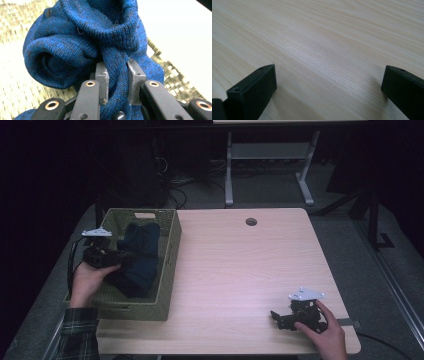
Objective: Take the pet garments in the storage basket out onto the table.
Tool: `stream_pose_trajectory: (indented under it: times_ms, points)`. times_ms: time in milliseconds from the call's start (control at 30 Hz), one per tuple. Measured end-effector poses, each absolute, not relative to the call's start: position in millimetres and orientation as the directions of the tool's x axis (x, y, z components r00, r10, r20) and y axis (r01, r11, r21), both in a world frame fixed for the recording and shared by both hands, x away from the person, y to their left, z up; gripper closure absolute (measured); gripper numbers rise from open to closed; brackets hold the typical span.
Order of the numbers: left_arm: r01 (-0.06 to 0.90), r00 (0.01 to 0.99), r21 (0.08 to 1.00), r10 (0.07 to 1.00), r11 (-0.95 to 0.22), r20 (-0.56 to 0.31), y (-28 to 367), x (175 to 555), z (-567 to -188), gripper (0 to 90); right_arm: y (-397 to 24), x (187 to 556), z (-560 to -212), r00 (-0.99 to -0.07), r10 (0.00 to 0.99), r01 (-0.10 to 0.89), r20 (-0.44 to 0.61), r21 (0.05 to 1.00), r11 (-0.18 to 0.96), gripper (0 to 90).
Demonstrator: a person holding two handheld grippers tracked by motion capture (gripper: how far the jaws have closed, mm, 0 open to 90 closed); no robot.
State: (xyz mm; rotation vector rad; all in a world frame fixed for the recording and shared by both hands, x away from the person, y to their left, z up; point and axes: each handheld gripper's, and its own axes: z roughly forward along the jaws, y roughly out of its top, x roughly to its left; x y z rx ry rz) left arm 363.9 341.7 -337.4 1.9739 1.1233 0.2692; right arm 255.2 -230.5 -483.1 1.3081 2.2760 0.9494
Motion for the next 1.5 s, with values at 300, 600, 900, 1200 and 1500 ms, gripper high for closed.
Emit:
stream_pose_trajectory:
  times_ms: [300,600,900,1200,1500]
  points:
    - [0.536,0.614,0.815,0.764,-0.219,-0.199,334,359,-314,74.2,-231,255,-483,-0.514,0.857,0.624,0.029,0.699,0.35,0.0]
    - [0.453,0.665,0.868,0.725,-0.202,-0.178,314,358,-286,74.2,-231,255,-483,-0.514,0.858,0.624,0.03,0.699,0.35,0.0]
    - [0.396,0.715,0.893,0.682,-0.215,-0.153,293,355,-269,74.1,-230,255,-483,-0.513,0.858,0.625,0.03,0.699,0.349,0.0]
    - [0.365,0.746,0.903,0.651,-0.226,-0.139,271,359,-261,74.1,-231,255,-483,-0.513,0.858,0.624,0.03,0.699,0.349,0.0]
    - [0.338,0.781,0.909,0.612,-0.244,-0.126,242,366,-253,74.1,-231,255,-483,-0.514,0.857,0.624,0.03,0.699,0.35,0.0]
